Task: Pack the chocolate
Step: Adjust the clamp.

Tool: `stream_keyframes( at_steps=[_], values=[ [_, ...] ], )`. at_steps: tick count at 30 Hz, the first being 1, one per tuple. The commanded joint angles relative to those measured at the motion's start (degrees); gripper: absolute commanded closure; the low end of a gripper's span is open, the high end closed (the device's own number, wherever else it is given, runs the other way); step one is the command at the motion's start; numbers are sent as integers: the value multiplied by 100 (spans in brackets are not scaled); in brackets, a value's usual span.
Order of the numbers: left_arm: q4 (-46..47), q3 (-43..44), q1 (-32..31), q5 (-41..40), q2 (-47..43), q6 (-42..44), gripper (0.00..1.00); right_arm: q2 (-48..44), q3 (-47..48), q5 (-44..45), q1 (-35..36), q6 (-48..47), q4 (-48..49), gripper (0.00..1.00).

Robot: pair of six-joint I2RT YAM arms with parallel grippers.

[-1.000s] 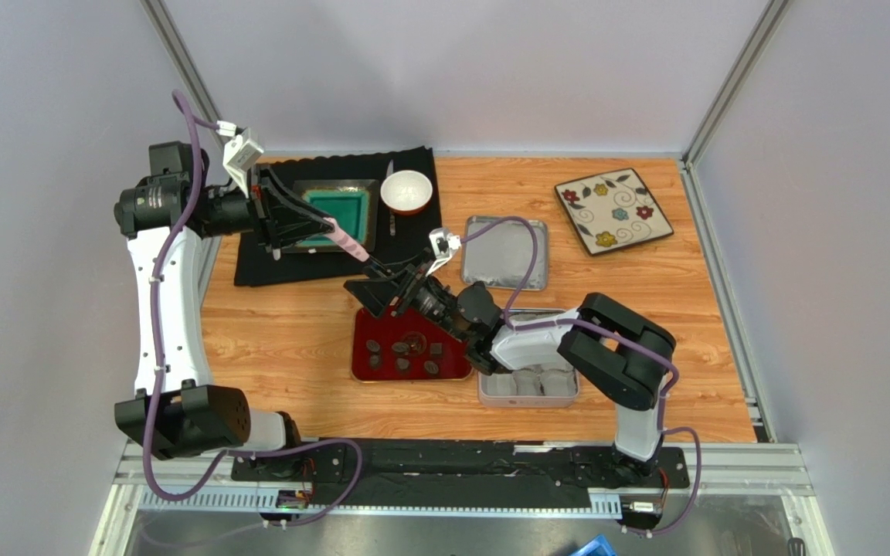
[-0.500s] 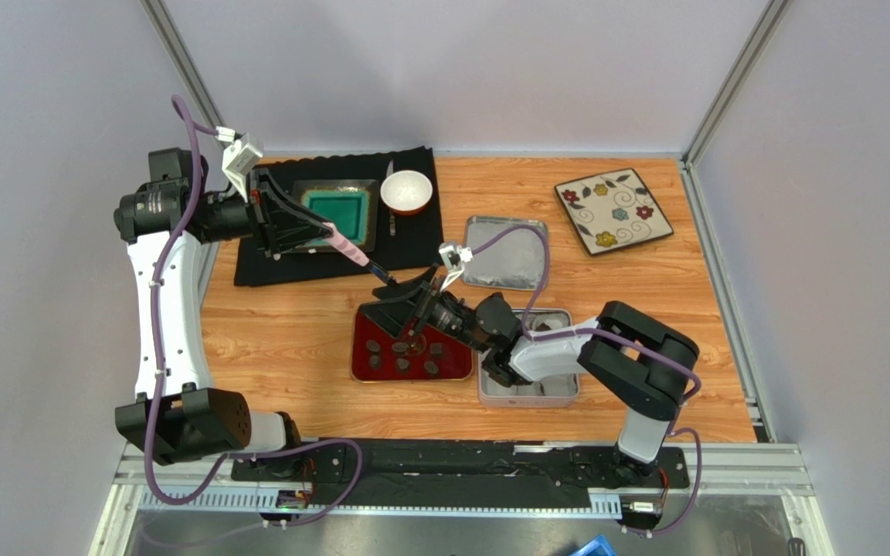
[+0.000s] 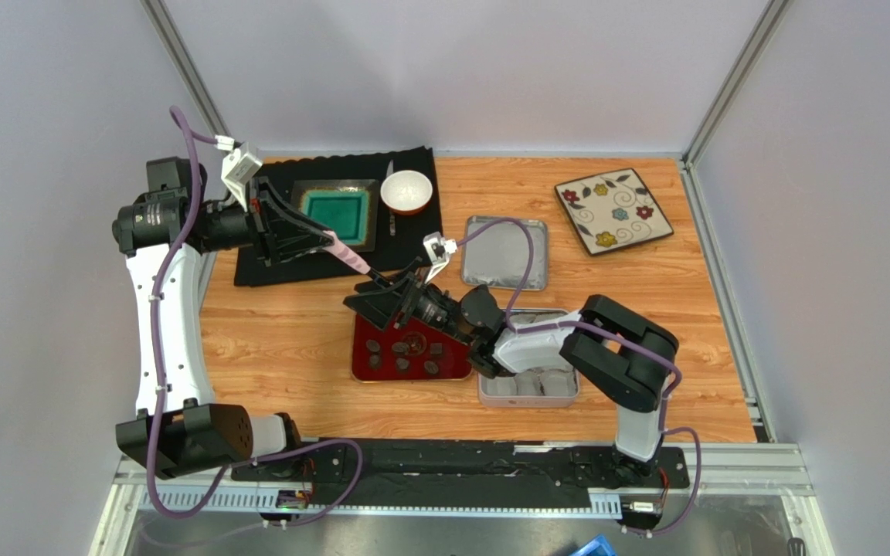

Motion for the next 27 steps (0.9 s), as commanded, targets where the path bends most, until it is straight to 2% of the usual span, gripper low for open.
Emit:
stream_keyframes(
  at_steps=[1,6,9,27],
  values=[
    [-835,-224,125,1731,-135,89,100,-736,-211,140,-102,-124,1205,37],
    [-835,-383,195,1739,-118,168,100,-1141,-440,61,-181,-45,1196,49],
    [-827,-445,221,1731,-126,203,100,-1308,-475,0,-251,69,1196,52],
    [-835,-1121,336,1731,-346,431,100,-1836,-466,-71,-427,202,1187,56]
  ],
)
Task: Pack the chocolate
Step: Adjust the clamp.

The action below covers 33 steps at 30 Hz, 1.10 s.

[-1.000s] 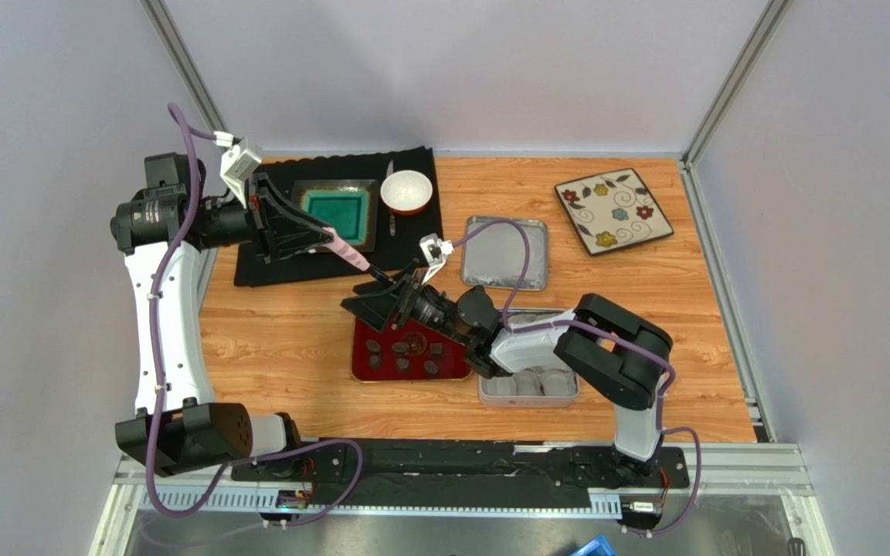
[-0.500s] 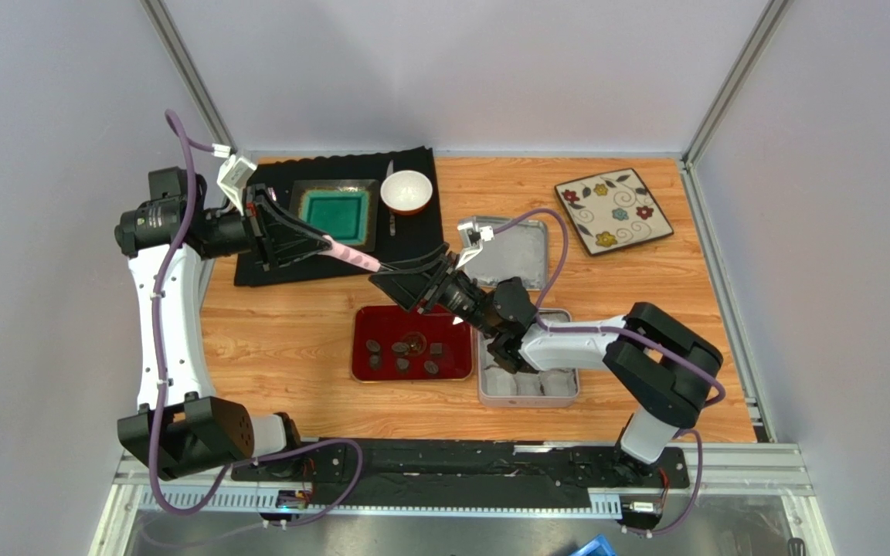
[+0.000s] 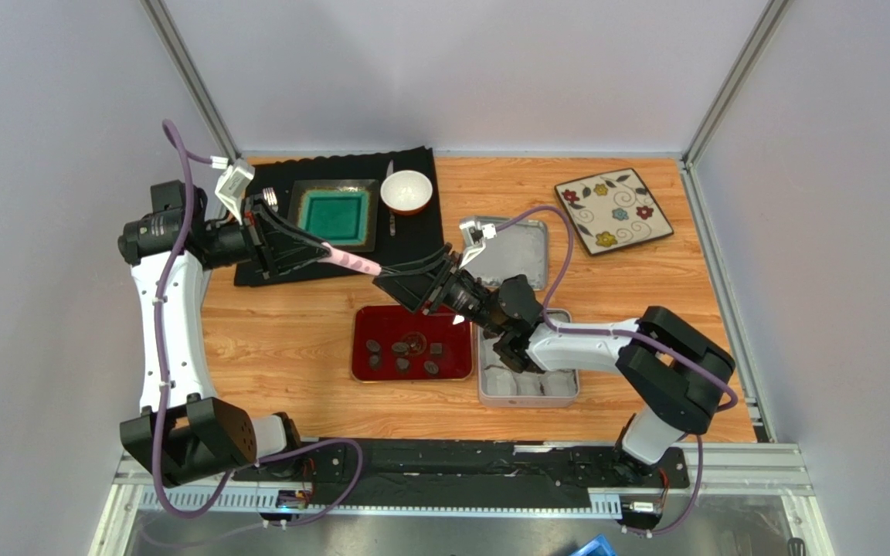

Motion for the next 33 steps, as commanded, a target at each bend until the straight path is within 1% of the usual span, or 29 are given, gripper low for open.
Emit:
stream_keyframes(
  at_steps=[1,8,13,17,21,23,24,27,29,33],
  values=[
    [-774,-258,21,1346,-197,338,100,-503,124,126,-58,75,1559,56],
    [-774,-531,30,1346,-285,426,100,-591,159,74,-102,101,1559,57],
    [-774,-496,38,1346,-250,408,100,-521,168,-76,-119,180,1550,60],
    [-756,-452,65,1337,-259,425,100,-520,238,-541,-154,233,1340,62],
    [-756,-478,91,1346,-259,417,100,-661,326,-954,-163,198,656,66],
    [-756,-478,100,1346,-250,417,100,-775,352,-1112,-163,84,374,66],
    [-756,-470,109,1346,-250,408,100,-819,361,-1157,-163,31,85,65],
    [-756,-470,135,1346,-250,408,100,-1056,317,-1079,-154,-197,-417,66],
    [-756,-469,135,1337,-259,408,100,-1170,352,-1078,-163,-276,-655,68],
    [-756,-435,144,1346,-268,391,100,-1302,545,-1210,-163,-522,-1567,68]
  ],
)
